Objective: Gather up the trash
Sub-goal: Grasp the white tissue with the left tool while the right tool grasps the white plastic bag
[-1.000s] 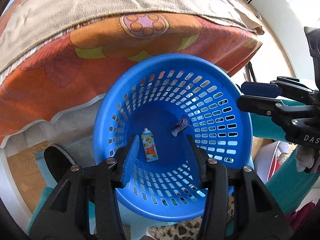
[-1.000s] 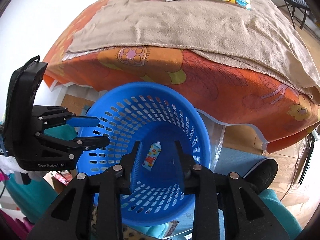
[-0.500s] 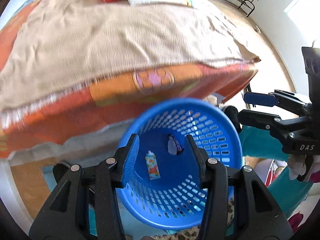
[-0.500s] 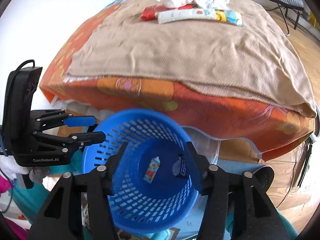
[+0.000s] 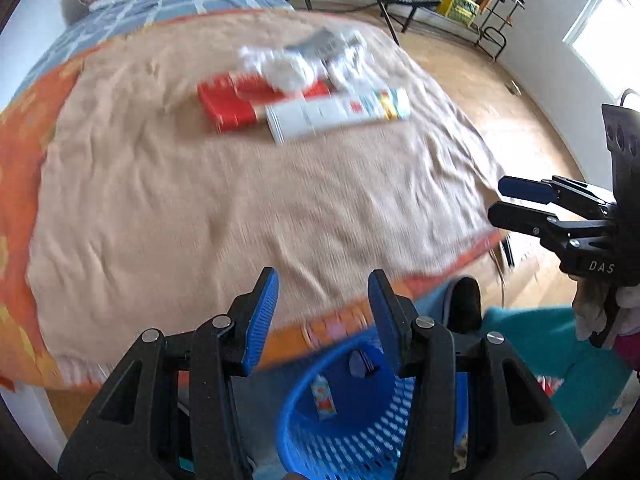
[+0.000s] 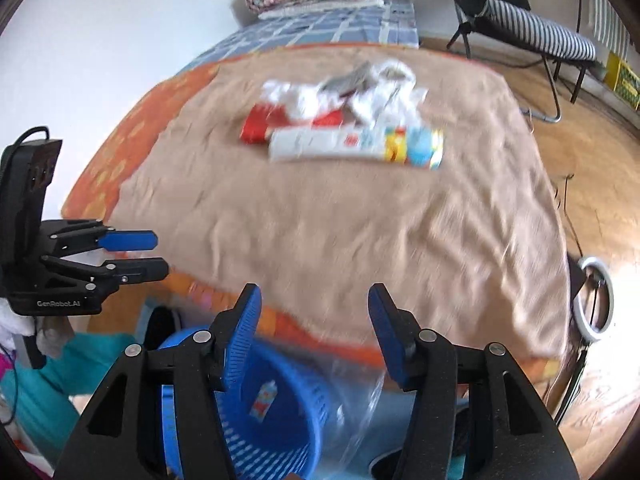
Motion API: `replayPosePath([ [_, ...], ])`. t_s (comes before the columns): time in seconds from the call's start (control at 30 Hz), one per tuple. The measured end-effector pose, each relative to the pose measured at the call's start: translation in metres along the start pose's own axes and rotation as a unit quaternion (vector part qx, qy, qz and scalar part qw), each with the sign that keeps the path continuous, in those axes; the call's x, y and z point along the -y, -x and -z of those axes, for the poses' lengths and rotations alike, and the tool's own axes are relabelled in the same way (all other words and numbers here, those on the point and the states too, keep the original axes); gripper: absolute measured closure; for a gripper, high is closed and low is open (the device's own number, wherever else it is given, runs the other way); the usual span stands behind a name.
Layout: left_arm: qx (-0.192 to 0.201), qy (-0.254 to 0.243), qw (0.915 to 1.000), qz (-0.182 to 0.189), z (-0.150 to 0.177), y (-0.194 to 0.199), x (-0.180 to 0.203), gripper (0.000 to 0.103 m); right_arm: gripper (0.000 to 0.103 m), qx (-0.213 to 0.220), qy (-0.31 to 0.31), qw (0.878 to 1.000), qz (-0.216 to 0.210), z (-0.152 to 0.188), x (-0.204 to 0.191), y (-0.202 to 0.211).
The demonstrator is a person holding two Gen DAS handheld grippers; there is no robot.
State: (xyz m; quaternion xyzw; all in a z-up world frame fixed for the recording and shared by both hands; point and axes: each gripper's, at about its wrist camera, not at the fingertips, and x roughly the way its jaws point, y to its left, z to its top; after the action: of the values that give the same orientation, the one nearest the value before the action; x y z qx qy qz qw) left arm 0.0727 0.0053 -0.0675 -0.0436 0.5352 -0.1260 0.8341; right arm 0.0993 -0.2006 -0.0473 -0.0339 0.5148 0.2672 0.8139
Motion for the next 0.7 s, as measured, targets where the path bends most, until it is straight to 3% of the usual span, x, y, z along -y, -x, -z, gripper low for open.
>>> replayPosePath([
  [0.2, 0.019, 0.014, 0.9997, 0.004, -0.041, -0.006, -0.011, 0.055, 0.049, 0.014, -0.012, 0.999, 0.027, -0.036, 0.030, -0.010],
  [0.7, 0.049, 0.042, 0.9978, 0.012, -0.133, -0.038, -0.034, 0.055, 0.049, 0.053, -0.073, 0.995, 0.034, -0.125, 0.084, -0.047],
])
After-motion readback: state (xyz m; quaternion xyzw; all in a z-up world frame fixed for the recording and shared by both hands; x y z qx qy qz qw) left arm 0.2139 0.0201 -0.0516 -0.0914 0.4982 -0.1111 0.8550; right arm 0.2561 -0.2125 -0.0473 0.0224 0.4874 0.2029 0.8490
